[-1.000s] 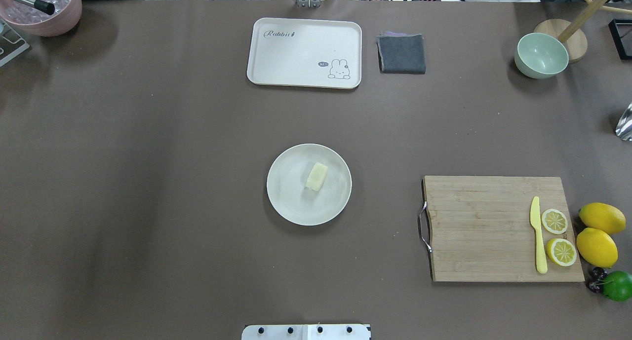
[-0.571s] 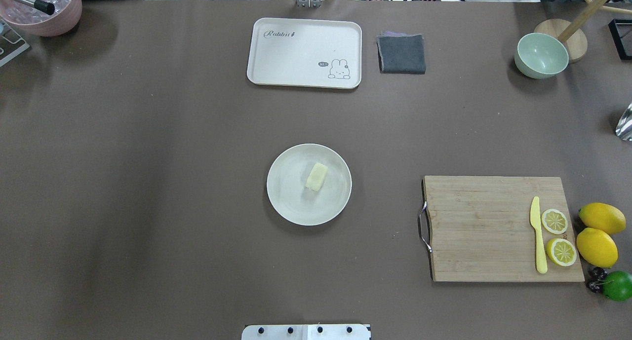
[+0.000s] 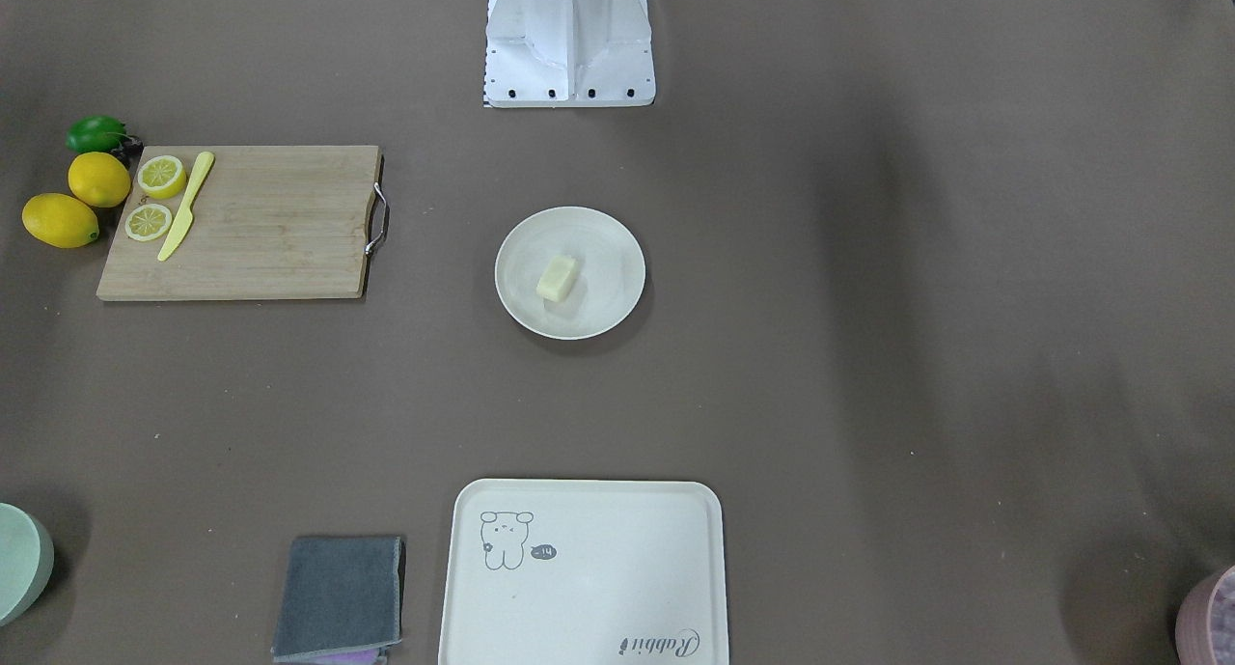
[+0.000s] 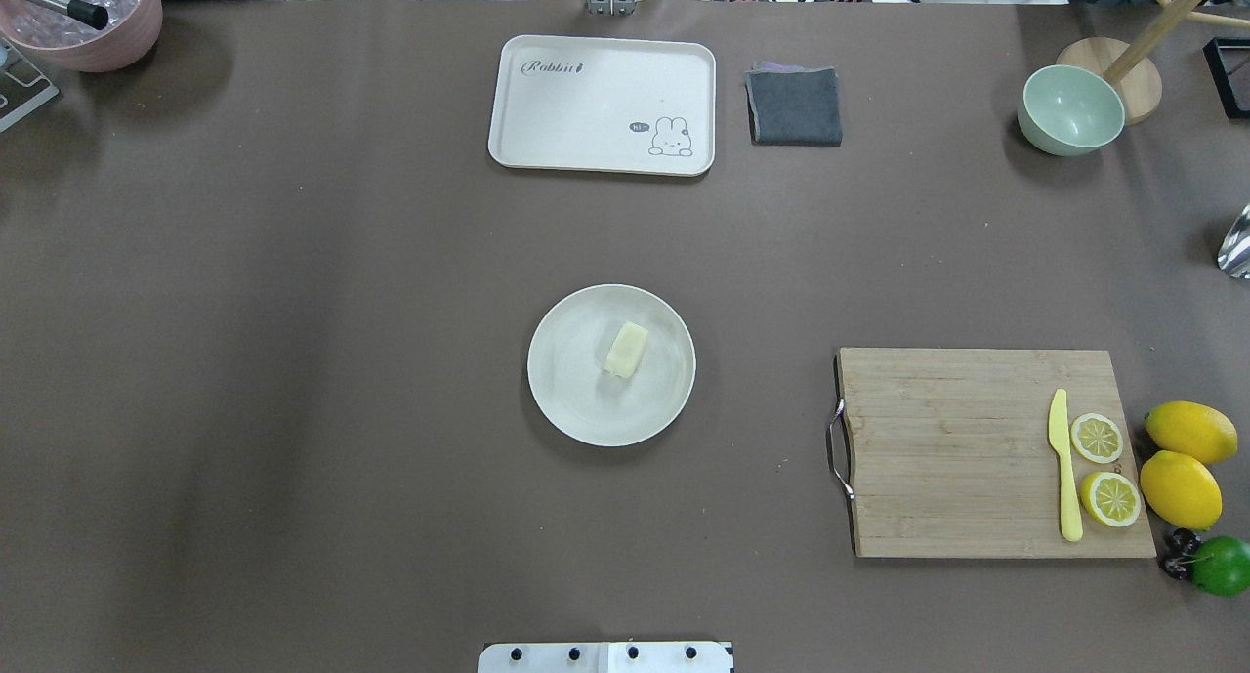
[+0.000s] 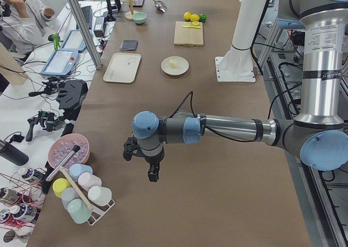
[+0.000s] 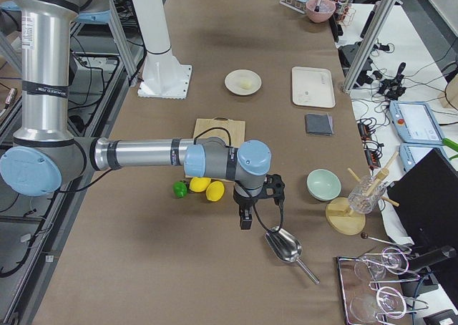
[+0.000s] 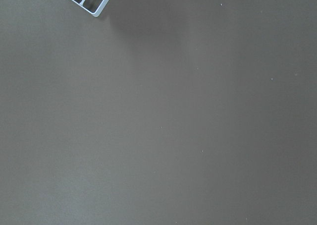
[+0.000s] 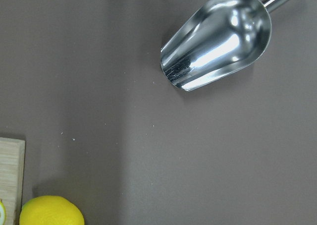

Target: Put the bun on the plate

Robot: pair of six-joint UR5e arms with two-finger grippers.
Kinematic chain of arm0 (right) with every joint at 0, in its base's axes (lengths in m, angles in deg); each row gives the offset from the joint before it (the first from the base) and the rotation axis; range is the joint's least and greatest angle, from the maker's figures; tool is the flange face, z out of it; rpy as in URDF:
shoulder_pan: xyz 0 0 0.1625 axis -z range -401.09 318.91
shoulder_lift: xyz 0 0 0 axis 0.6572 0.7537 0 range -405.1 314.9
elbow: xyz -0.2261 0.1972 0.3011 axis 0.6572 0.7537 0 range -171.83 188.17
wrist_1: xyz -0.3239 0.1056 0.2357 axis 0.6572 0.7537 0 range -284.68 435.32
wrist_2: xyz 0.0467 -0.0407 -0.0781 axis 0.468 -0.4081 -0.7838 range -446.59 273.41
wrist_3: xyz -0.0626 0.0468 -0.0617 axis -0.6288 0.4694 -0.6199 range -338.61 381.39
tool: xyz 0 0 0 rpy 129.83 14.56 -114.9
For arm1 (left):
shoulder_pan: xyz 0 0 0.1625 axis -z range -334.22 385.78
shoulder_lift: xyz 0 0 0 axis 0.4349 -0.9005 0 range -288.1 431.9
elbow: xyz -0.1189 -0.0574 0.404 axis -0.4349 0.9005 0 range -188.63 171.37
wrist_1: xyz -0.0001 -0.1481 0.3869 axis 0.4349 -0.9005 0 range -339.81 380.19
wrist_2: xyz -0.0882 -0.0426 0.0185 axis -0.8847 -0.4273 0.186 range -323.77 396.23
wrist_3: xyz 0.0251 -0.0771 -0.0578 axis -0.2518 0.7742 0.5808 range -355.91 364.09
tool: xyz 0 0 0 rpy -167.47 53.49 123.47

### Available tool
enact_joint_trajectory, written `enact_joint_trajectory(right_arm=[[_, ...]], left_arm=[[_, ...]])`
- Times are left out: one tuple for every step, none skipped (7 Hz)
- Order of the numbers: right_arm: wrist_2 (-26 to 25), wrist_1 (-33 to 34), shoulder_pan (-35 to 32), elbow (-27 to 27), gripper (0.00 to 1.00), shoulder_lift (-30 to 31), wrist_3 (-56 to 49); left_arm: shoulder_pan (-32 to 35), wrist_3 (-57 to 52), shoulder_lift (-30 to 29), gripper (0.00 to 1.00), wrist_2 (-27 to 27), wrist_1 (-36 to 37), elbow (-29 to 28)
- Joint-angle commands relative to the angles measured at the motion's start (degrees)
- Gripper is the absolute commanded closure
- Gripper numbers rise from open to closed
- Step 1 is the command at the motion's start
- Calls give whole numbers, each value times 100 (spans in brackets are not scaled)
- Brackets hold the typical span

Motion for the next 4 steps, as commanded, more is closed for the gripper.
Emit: enact_joint_trajectory(right_arm=[[83,1,-2,-30,0,67,16],[74,-17,-2,13,0,50,7],[74,-17,-2,-39,0,50,16],[83,-17,-2,-39,0,41,7]], left_arm=[[1,6,32,2,-3,-1,47],[1,6,32,2,-3,-1,39],[1,6,6,2,-3,-1,56],[-8,6,-12,2,-3,-1,56]])
